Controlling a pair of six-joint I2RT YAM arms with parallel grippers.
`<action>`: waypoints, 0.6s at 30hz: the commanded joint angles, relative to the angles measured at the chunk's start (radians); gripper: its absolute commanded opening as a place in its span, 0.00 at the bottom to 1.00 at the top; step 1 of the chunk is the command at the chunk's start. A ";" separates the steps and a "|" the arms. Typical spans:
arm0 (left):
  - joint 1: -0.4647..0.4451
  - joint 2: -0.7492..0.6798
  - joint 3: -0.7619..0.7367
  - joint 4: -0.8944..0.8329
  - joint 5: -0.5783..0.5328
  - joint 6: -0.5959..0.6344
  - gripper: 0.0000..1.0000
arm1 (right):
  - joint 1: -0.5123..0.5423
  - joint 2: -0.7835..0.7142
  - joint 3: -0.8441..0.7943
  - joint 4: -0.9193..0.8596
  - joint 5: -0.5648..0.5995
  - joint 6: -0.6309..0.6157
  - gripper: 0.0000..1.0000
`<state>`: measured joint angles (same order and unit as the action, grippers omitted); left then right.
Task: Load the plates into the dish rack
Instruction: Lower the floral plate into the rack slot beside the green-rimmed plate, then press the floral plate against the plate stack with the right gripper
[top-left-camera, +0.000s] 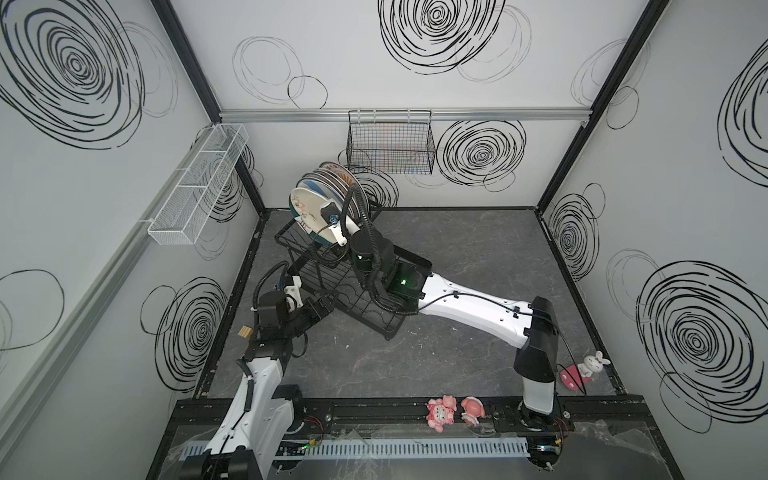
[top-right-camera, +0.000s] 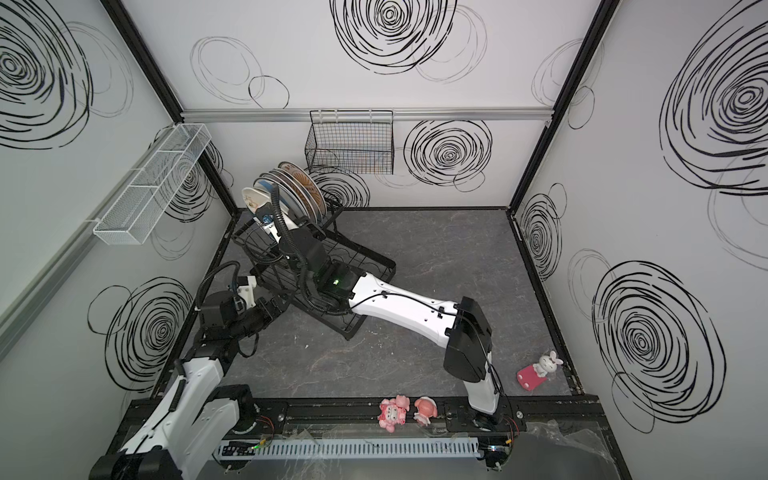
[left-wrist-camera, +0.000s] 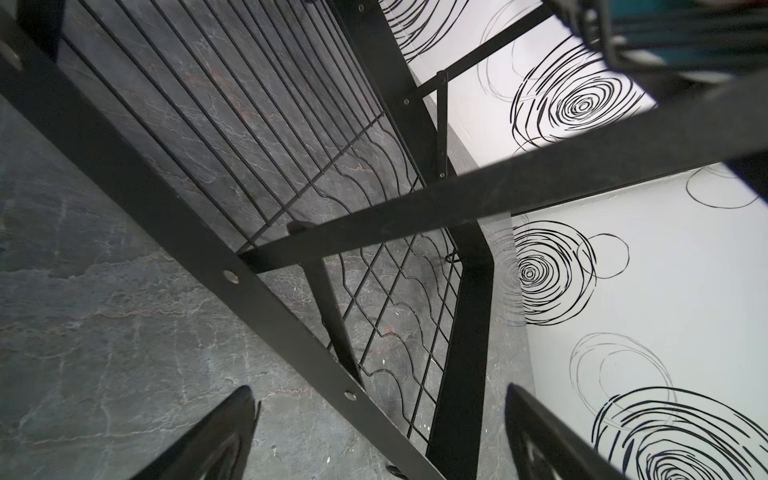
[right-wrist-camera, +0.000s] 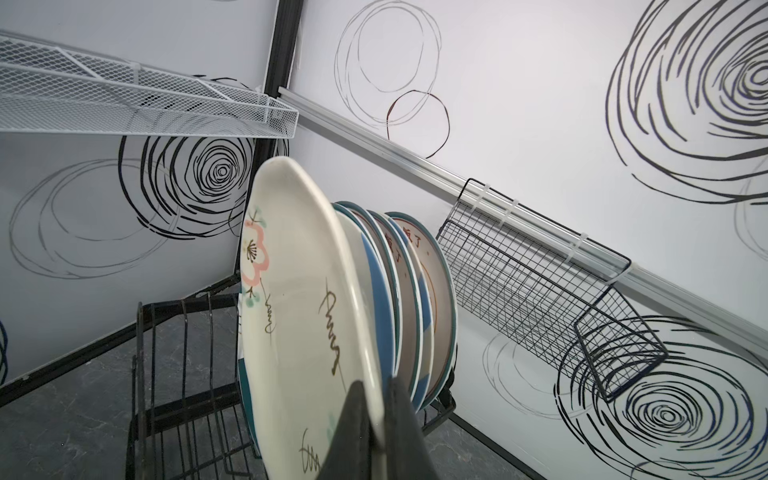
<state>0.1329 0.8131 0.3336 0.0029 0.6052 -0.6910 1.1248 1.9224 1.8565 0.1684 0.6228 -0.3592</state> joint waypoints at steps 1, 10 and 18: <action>0.008 0.003 0.022 0.052 0.013 0.018 0.96 | -0.005 -0.029 0.005 0.137 0.061 -0.026 0.00; 0.010 0.001 0.022 0.042 0.006 0.015 0.96 | -0.004 0.004 0.021 0.131 0.054 -0.015 0.00; 0.037 -0.011 0.027 0.012 -0.036 0.021 0.96 | -0.014 0.062 0.083 0.111 0.054 -0.010 0.00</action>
<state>0.1581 0.8089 0.3344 -0.0036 0.5819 -0.6884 1.1282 1.9915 1.8824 0.1989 0.6243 -0.3576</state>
